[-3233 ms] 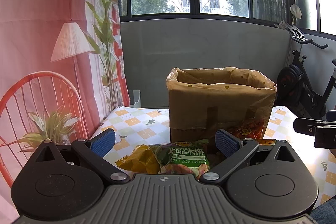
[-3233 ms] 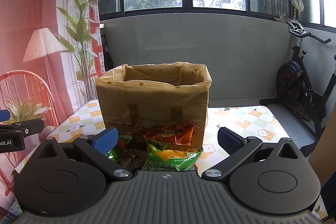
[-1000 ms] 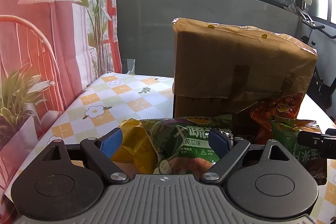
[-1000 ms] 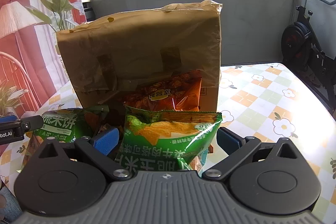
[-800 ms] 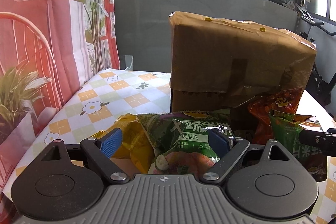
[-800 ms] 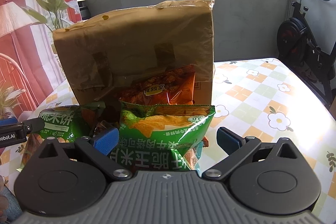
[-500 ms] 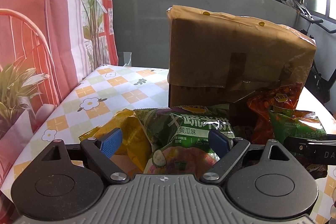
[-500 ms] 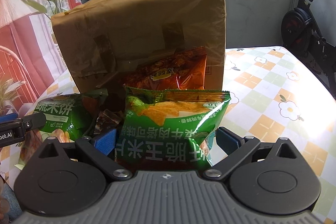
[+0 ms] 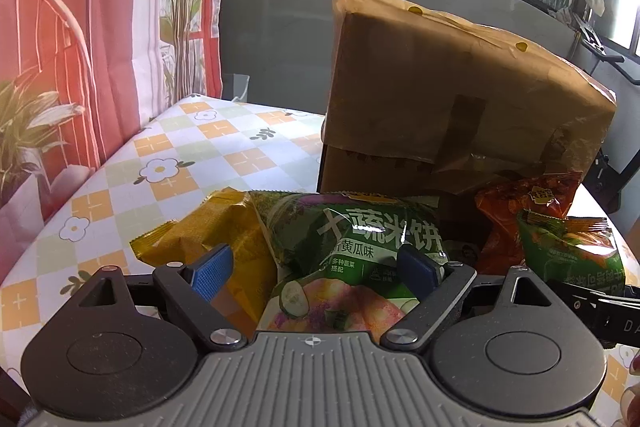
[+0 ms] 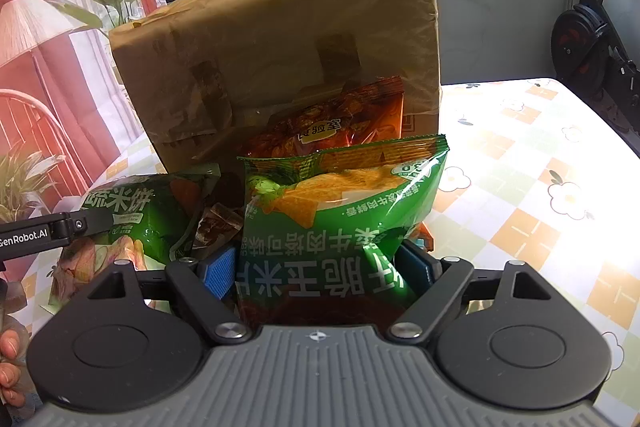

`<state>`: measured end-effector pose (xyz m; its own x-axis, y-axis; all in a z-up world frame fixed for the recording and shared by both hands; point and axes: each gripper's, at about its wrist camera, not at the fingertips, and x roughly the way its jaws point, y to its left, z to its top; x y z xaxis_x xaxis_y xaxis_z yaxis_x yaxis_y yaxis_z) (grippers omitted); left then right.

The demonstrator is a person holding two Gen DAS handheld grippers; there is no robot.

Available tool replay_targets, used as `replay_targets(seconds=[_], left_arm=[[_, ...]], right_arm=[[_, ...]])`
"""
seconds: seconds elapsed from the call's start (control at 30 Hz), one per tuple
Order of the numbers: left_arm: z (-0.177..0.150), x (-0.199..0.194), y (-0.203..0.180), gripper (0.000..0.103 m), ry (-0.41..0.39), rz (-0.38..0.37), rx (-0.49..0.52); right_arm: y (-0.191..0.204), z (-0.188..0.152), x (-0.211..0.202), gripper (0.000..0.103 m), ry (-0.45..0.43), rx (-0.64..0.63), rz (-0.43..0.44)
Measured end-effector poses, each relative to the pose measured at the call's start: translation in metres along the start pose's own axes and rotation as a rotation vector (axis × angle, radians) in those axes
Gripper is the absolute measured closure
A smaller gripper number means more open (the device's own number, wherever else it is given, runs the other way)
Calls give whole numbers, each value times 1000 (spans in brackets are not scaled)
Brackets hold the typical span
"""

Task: Organize snacks
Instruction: 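Close the left tool on the green rice-cracker bag while the right tool grips the green chip bag, then lift both bags over the lined box and release them inside with both tools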

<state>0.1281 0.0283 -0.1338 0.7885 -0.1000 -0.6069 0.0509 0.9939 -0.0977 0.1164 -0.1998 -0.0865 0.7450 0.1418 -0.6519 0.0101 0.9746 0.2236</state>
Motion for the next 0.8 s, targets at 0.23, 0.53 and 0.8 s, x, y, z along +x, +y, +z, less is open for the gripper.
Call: replay_targets(seconds=[0.23,0.53,0.8], left_arm=[[-10,12,-2,12,52,-100,-14],[-11,10,0,32,41,-157,-31],[-7,-22,0,36,-41,-95,-4]], right_arm=[[-1,0,-1,19,1,1,11],[-2,-1,-5,19,-6,0,22],[-6,-2,-19,20,-45,13,35]])
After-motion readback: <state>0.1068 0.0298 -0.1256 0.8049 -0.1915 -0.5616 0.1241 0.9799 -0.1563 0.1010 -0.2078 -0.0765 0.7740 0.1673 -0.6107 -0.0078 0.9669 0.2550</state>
